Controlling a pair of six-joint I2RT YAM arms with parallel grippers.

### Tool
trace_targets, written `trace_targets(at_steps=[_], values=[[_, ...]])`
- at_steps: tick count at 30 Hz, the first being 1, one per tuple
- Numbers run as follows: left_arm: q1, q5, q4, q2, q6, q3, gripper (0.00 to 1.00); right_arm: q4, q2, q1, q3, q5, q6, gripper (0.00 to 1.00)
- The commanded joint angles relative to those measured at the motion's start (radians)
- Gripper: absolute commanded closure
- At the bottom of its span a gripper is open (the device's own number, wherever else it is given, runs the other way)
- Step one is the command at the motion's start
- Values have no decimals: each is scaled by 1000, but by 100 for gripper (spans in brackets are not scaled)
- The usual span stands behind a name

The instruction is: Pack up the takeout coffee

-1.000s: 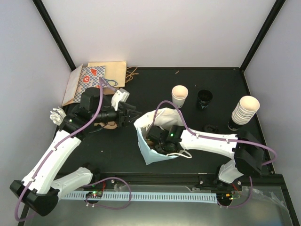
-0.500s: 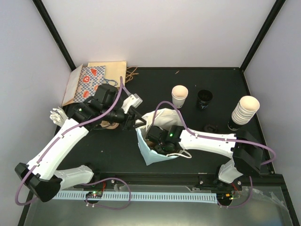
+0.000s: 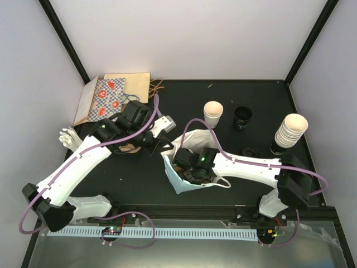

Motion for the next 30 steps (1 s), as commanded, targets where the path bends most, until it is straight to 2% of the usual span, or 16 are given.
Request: trace_targets(at_steps=[1,17,30], values=[[-20,-25,-56,9,28,52,98,-22,-53,-4,56,72,19,9],[-29,-77,-72,36,43,67,98,-179,-186,-4,208,171,27,8],[-35,-101,-79,40,50,79,98,-161,-320,-4,300,188,35,8]])
